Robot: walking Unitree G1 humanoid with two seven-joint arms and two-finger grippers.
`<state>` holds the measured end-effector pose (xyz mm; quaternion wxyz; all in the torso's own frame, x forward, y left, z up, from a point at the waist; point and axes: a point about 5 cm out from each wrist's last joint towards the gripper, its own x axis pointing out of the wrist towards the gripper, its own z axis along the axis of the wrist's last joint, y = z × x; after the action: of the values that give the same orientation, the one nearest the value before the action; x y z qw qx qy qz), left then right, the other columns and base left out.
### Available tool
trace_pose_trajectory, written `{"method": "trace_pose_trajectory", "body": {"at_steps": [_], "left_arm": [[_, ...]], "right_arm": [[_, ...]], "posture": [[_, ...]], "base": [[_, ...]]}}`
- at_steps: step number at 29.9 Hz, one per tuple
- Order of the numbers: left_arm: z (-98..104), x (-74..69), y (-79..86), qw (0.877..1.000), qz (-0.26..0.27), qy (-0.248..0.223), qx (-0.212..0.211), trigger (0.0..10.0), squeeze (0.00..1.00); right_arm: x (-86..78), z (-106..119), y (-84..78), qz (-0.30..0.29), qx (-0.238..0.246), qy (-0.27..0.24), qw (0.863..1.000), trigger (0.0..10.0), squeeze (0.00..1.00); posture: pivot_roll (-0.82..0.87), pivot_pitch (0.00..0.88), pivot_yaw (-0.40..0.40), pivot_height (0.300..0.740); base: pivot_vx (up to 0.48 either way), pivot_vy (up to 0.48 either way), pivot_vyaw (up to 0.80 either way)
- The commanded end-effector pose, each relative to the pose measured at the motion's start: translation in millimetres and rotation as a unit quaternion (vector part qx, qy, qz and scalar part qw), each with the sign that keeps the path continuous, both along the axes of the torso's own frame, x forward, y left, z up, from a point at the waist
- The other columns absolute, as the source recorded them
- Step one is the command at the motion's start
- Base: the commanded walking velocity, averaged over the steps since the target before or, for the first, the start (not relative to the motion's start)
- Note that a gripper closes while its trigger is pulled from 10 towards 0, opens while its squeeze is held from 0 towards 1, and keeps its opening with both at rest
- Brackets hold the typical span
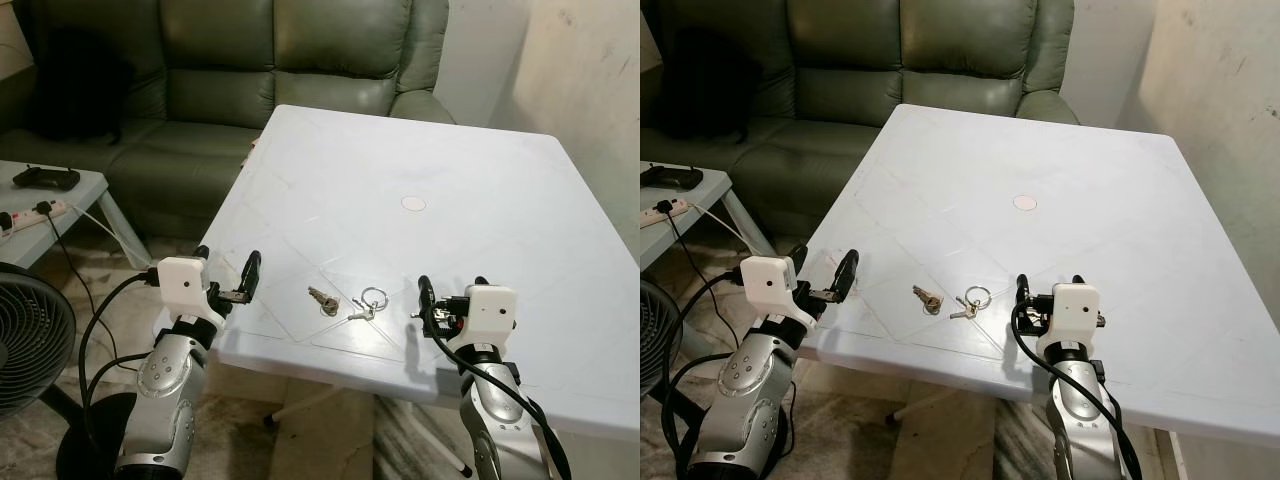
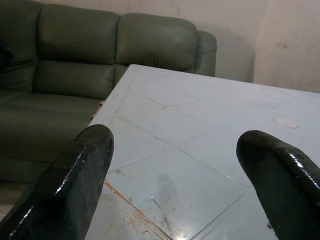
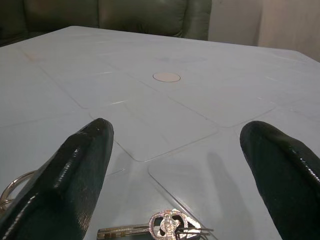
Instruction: Hang keys on a hook
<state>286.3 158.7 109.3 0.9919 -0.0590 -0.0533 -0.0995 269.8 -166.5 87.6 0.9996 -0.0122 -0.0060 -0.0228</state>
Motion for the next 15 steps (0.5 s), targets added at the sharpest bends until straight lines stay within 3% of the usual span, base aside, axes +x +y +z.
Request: {"method": "trace_pose_trajectory", "body": {"at_steps": [1,15], "left_arm": [[19.5,52.0,32.2,0.995,0.056,0.078,0.016,10.0,0.00],[18.5,48.6,29.3,0.996,0.043,0.079,0.003,10.0,0.00]], "right_arm": [[42.1,39.1,-43.1,0.036,0.021,-0.012,0.999,10.0,0.00],[39.3,40.2,-37.7,0.038,0.030,-0.027,0.998,10.0,0.00]], "posture": [[0.03,0.000,0.000,0.740],[0.03,0.000,-0.007,0.740]], "base": [[0.000,0.000,0.00],[0.000,0.000,0.00]]}}
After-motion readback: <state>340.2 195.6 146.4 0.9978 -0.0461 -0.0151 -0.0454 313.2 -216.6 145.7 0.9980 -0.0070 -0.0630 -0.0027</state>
